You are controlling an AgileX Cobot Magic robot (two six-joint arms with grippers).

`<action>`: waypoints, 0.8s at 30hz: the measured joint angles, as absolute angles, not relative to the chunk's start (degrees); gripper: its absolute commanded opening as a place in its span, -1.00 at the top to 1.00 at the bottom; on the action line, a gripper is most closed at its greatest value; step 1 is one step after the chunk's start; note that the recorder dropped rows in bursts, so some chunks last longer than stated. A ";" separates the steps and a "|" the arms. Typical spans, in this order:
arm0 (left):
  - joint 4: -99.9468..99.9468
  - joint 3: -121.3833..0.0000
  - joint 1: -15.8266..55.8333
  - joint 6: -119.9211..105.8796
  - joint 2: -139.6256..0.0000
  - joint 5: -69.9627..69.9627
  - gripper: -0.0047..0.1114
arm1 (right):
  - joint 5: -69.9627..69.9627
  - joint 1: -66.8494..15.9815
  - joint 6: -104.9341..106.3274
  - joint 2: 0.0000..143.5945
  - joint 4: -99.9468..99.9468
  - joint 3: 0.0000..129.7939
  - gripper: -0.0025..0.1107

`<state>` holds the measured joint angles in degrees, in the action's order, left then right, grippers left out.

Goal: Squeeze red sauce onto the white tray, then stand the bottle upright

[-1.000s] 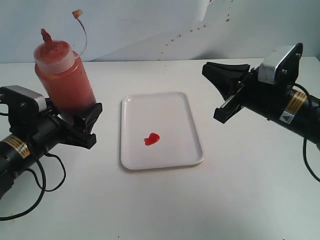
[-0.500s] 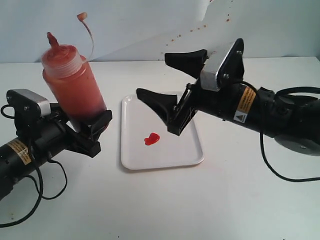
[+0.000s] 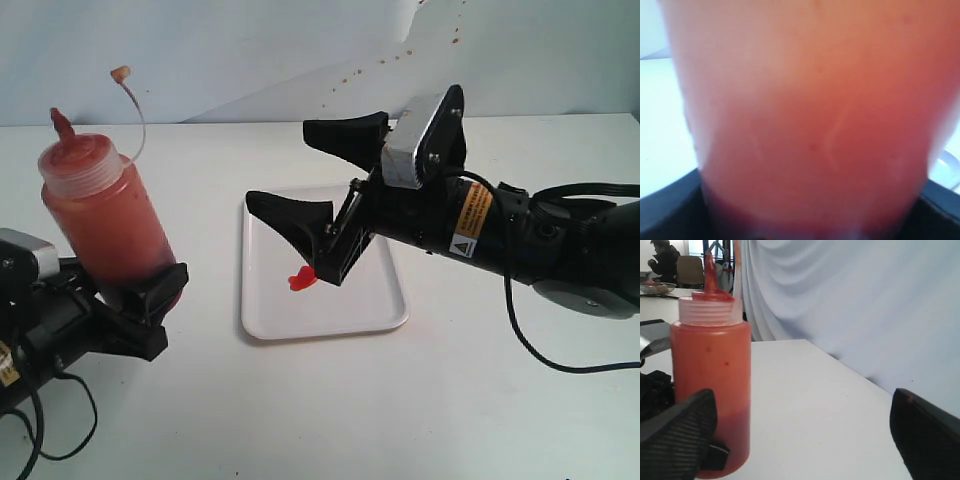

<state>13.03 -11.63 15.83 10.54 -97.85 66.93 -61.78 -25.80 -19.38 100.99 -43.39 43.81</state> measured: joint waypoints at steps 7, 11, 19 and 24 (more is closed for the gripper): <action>12.02 -8.99 15.83 7.58 -96.14 65.82 0.92 | -61.21 -25.80 -19.49 100.99 -41.05 43.81 -0.55; 12.02 -8.99 15.83 7.36 -96.14 62.13 0.92 | -58.52 -25.80 -18.91 100.99 -34.59 43.81 -0.55; 11.34 -8.99 15.83 2.11 -98.09 57.05 0.92 | -55.89 -25.80 -18.57 100.99 -28.58 43.81 -0.55; 9.22 -9.09 15.83 1.49 -105.65 62.83 0.92 | -55.75 -25.80 -18.57 100.99 -28.58 43.81 -0.55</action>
<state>9.22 -9.09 15.83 1.49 -105.65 62.83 -55.75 -25.80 -18.57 100.99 -28.58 43.81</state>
